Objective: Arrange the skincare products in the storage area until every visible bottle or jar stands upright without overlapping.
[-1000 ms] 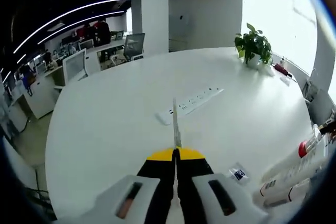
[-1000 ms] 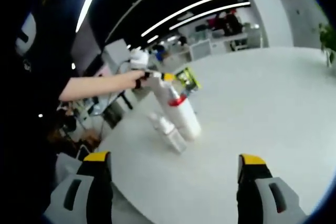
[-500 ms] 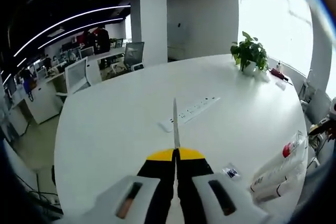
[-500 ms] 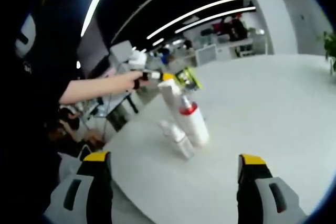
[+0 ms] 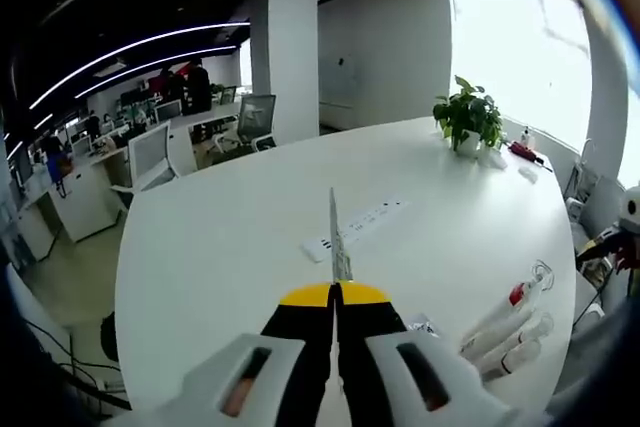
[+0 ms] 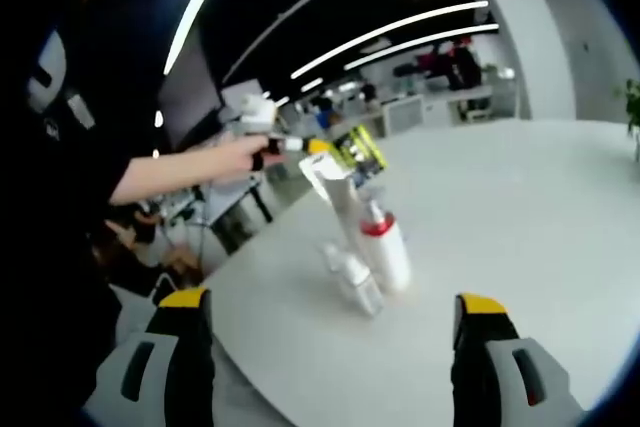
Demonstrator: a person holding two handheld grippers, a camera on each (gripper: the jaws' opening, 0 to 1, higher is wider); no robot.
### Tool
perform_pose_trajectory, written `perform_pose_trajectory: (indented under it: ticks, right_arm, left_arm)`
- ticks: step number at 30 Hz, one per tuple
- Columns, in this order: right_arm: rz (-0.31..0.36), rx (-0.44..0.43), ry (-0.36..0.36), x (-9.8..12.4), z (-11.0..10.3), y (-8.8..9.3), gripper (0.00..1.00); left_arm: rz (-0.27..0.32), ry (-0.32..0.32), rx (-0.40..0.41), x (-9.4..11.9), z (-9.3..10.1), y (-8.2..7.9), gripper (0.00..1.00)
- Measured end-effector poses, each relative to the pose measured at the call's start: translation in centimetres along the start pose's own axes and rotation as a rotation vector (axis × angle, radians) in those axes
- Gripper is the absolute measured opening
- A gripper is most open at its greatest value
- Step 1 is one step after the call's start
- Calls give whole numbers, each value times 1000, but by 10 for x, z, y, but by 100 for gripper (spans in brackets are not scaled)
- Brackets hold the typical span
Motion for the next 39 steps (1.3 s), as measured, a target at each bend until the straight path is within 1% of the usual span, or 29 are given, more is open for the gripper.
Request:
perform_pose_trajectory:
  ticks: [2,7,9,11,12,16,17,20,22,24,25,27,29,30,31,33,37,39]
  right_arm:
    - [4,8,-4,0,-3,-2,99]
    - [35,17,-3,-1,-9,-8,99]
    - [24,38,-17,-3,-14,-8,99]
    - [-18,65,-21,-5,-19,-6,99]
    - [-24,73,-23,-6,-21,-8,99]
    - [-8,86,-38,-6,-26,-16,99]
    - [-6,90,-40,-6,-28,-19,99]
    - [0,117,-63,-5,-36,-22,99]
    - [-1,119,-73,-5,-38,-22,99]
    - [-5,118,-81,-4,-40,-21,99]
    - [-21,117,-84,-3,-42,-21,99]
    - [-30,148,-90,-2,-46,-23,99]
    - [-20,163,-87,-1,-48,-26,99]
    - [-11,161,-90,0,-49,-28,99]
    - [4,158,-94,0,-51,-30,99]
    - [14,159,-98,1,-54,-31,99]
    - [-4,180,-114,1,-60,-27,99]
    - [-6,187,-122,1,-63,-27,99]
  left_arm:
    - [7,3,2,8,3,-2,5]
    - [1,18,-18,22,11,-4,5]
    - [7,26,-28,29,15,-6,5]
    - [15,42,-25,35,19,-9,5]
    - [19,42,-25,38,20,-10,5]
    - [39,46,-33,58,27,-17,5]
    - [47,43,-44,64,28,-20,5]
    - [72,35,-44,81,31,-29,5]
    - [87,38,-46,93,34,-35,5]
    - [95,45,-67,105,39,-41,5]
    - [103,48,-71,110,41,-43,5]
    - [124,60,-63,122,46,-48,5]
    - [127,64,-72,131,50,-50,5]
    - [125,66,-86,137,53,-51,5]
    - [122,71,-88,141,55,-51,5]
    - [126,78,-96,151,60,-53,5]
    - [132,87,-108,167,70,-55,5]
    - [140,95,-117,177,78,-56,5]
Point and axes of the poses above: the point that each gripper's makers call its tool centre point, and the gripper's own axes: x roughly backward along the fingers, z roughly to its right, y roughly out of its underside, the point moved 3 cm from there along x, roughly backward along the fingers, and after that the axes turned 4 degrees about -x, right-handed, at the moved point
